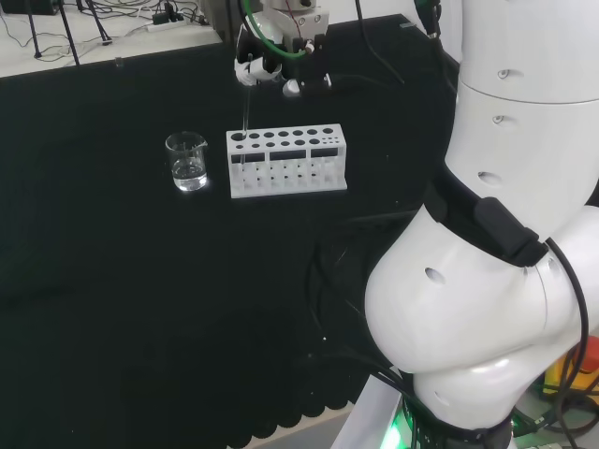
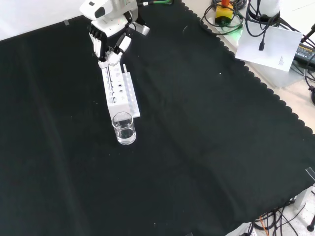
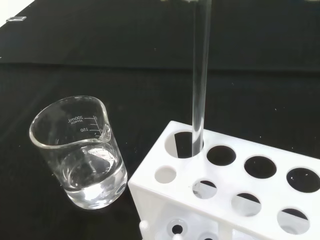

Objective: Put the glass rod back on the white test tube rack.

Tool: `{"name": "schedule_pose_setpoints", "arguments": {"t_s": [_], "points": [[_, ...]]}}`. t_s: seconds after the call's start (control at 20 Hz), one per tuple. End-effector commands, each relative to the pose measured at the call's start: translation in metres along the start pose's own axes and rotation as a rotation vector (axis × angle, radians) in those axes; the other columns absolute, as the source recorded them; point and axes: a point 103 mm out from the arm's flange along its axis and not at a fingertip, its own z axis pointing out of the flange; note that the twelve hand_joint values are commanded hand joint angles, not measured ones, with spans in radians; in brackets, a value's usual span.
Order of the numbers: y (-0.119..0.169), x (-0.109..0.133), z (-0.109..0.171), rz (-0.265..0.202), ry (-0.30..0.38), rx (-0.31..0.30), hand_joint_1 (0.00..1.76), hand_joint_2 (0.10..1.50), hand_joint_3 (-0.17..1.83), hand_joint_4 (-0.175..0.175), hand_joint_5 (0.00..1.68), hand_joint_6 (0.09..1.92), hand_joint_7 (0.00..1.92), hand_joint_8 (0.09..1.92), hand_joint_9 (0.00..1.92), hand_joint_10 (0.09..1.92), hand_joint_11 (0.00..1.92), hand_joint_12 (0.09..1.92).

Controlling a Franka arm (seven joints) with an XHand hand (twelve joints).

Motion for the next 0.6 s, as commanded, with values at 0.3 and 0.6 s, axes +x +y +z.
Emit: {"name": "schedule_pose_setpoints", "arguments": {"t_s": [0.3, 0.6], "points": [[0.005, 0.011, 0.01, -0.015, -0.016, 0.033, 1.31, 1.1, -0.13, -0.175, 1.15, 0.46, 1.19, 0.97, 1.6, 0.76, 1.58, 0.77], [0.007, 0.01, 0.013, -0.016, -0.013, 0.043, 1.31, 1.1, -0.13, -0.175, 1.15, 0.46, 1.19, 0.96, 1.6, 0.76, 1.58, 0.78]]}}
